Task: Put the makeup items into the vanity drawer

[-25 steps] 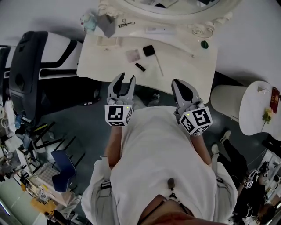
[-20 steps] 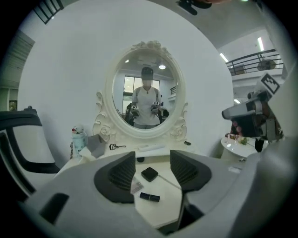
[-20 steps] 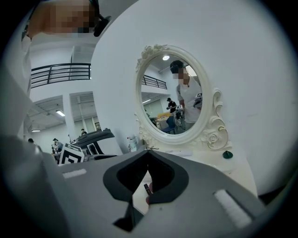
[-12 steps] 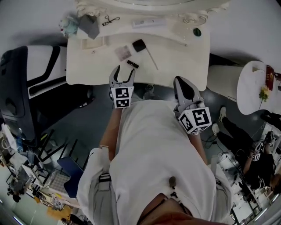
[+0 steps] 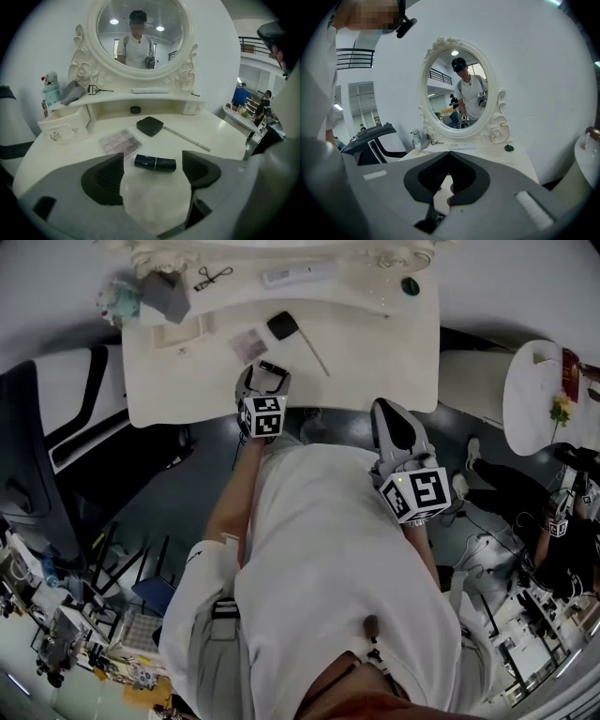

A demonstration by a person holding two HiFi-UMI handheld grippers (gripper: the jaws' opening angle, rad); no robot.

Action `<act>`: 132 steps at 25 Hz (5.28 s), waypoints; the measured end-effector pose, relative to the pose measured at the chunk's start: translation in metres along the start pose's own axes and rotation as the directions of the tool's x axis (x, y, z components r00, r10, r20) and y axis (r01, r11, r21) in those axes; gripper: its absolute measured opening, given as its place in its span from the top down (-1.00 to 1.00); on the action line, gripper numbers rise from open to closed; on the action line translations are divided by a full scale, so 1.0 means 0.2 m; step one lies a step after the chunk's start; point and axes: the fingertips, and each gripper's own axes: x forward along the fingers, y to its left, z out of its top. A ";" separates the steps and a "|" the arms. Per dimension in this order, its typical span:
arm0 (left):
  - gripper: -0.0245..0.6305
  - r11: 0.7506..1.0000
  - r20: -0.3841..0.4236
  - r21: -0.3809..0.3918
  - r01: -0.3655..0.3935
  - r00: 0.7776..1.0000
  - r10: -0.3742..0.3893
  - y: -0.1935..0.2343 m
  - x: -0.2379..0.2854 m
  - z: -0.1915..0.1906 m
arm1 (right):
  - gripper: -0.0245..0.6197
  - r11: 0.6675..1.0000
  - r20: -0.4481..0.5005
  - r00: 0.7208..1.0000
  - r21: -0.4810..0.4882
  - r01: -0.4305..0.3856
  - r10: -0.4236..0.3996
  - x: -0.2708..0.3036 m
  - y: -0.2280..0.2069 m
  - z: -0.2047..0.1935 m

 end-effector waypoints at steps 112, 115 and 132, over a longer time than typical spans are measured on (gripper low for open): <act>0.91 0.994 0.515 -0.112 0.004 0.855 0.055 -0.17 -1.28 0.77 | 0.90 0.944 0.102 0.939 -0.011 -0.330 0.329 0.11 0.30 0.07; 0.91 0.995 0.538 -0.098 0.003 0.841 0.051 -0.28 -1.33 0.77 | 0.90 0.935 0.103 0.929 -0.032 -0.354 0.355 0.06 0.29 0.05; 0.91 0.998 0.576 -0.055 0.010 0.817 0.024 -0.56 -1.33 0.78 | 0.90 0.926 0.115 0.920 -0.092 -0.366 0.375 -0.10 0.18 0.01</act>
